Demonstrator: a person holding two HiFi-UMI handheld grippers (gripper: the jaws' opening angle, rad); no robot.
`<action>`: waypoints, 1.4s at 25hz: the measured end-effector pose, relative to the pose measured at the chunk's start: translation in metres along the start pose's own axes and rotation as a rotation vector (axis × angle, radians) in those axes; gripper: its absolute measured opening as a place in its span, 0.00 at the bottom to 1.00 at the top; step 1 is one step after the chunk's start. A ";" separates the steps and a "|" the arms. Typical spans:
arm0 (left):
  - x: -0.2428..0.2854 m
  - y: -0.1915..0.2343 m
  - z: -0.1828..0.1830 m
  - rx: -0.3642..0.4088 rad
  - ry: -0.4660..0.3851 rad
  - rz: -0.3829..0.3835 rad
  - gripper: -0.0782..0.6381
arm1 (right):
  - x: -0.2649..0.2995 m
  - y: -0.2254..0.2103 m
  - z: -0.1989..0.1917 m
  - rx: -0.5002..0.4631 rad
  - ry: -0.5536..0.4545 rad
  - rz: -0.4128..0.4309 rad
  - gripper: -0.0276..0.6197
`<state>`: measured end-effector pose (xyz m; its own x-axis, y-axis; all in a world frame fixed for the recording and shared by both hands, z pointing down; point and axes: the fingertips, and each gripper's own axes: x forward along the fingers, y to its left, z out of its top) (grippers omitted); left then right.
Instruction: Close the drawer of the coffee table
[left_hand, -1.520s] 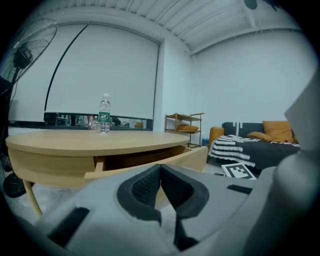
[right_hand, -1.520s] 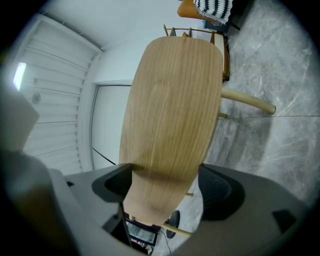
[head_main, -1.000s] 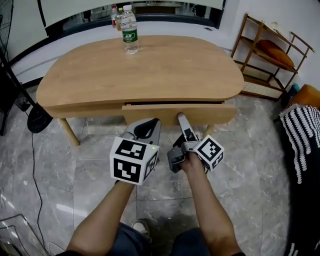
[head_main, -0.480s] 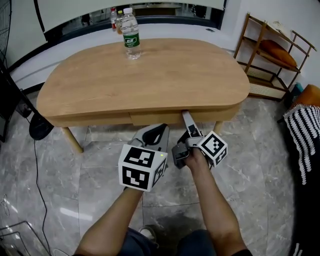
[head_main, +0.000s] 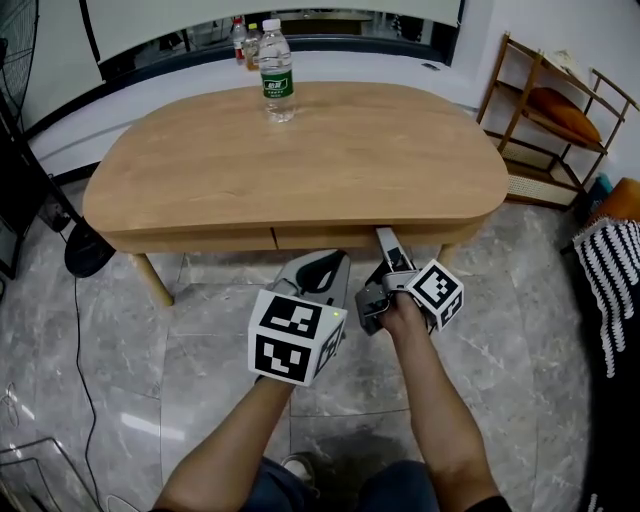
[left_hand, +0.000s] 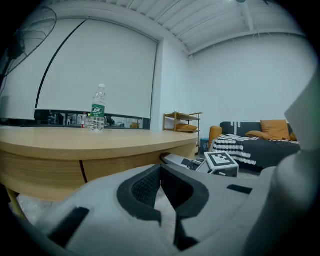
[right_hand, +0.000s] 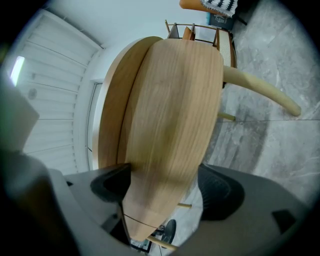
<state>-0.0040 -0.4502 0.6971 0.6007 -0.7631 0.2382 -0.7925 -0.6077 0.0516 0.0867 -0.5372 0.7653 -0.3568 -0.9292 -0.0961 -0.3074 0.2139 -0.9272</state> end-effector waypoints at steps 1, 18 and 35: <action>-0.001 0.000 0.001 -0.003 -0.001 0.003 0.11 | -0.001 0.000 0.000 0.001 0.000 0.000 0.69; -0.042 -0.023 0.024 0.032 -0.014 0.060 0.11 | -0.053 0.044 -0.007 -0.134 0.069 0.021 0.45; -0.104 -0.040 0.132 0.104 -0.004 0.083 0.11 | -0.090 0.199 0.016 -0.458 0.238 -0.012 0.12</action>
<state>-0.0212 -0.3756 0.5417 0.5345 -0.8122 0.2336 -0.8241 -0.5622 -0.0692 0.0715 -0.4156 0.5838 -0.5255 -0.8494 0.0484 -0.6485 0.3631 -0.6691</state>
